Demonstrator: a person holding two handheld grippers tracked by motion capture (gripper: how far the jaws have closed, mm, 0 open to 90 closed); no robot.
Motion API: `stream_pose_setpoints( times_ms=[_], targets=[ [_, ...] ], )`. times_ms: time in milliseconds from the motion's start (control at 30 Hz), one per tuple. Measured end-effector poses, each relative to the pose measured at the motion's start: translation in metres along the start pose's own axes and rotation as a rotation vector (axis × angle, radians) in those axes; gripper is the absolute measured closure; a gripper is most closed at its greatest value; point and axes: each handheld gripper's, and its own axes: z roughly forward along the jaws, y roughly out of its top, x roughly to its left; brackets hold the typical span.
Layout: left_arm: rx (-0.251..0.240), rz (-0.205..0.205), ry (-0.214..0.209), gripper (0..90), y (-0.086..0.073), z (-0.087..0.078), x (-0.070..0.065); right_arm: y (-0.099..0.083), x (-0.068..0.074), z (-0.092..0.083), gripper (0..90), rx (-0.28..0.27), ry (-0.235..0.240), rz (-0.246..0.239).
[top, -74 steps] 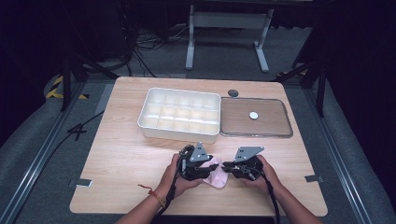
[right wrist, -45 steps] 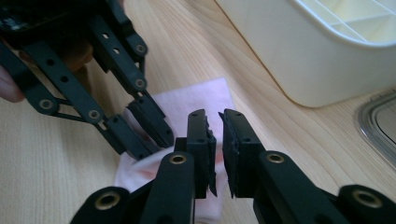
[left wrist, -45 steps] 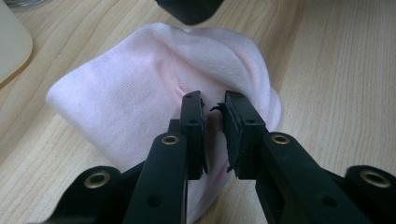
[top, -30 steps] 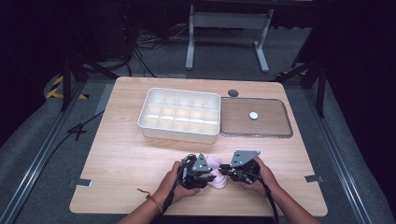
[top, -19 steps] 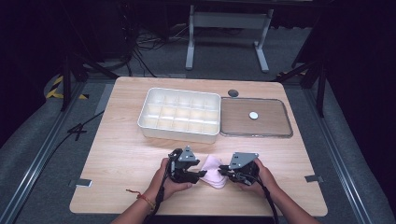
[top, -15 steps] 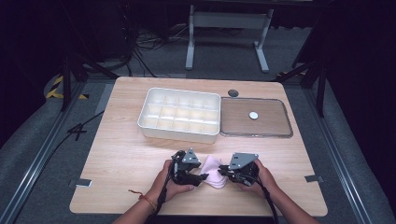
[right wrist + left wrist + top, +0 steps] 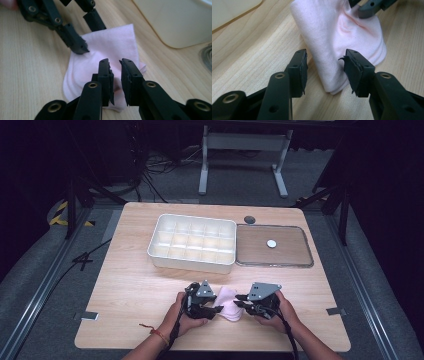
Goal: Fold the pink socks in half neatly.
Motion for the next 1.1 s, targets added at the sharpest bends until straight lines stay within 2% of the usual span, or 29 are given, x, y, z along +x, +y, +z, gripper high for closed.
stream_pose_setpoints(
  times_ms=[33, 67, 100, 167, 333, 367, 467, 667, 733, 867, 1100],
  targets=[
    [0.003, 0.0, -0.004, 55.2, 0.0, 0.0, 0.0, -0.001, 0.001, 0.001, 77.9, 0.011, 0.008, 0.001],
    [0.003, 0.007, -0.005, 55.6, 0.001, 0.0, 0.001, -0.003, 0.002, 0.005, 76.8, 0.048, 0.015, -0.005],
    [0.002, -0.002, -0.007, 56.1, 0.001, 0.0, 0.001, -0.005, 0.002, 0.008, 76.8, 0.061, 0.024, -0.009],
    [0.006, 0.002, -0.016, 59.2, 0.001, 0.0, 0.003, -0.006, 0.0, 0.009, 76.9, 0.055, 0.039, 0.0],
    [-0.014, -0.049, -0.066, 71.5, 0.001, 0.001, 0.009, -0.006, 0.0, 0.011, 77.5, 0.055, 0.024, -0.012],
    [-0.026, -0.058, -0.069, 74.5, 0.001, 0.001, 0.009, -0.005, 0.001, 0.012, 77.5, 0.055, 0.019, -0.017],
    [-0.027, -0.043, -0.051, 79.5, 0.002, 0.0, 0.009, -0.005, 0.001, 0.013, 77.6, 0.049, 0.012, -0.019],
    [-0.03, -0.022, -0.032, 81.6, 0.004, 0.0, 0.007, -0.005, -0.002, 0.014, 77.5, 0.041, 0.008, -0.012],
    [-0.035, -0.031, -0.037, 82.0, 0.004, 0.0, 0.007, -0.005, -0.003, 0.014, 76.9, 0.036, 0.012, 0.003],
    [-0.034, -0.027, -0.036, 82.3, 0.004, -0.001, 0.007, -0.004, -0.004, 0.011, 69.7, 0.014, 0.017, 0.026],
    [-0.031, -0.012, -0.032, 82.5, 0.005, -0.001, 0.007, -0.002, -0.009, 0.0, 73.6, -0.037, -0.018, 0.043]
  ],
)
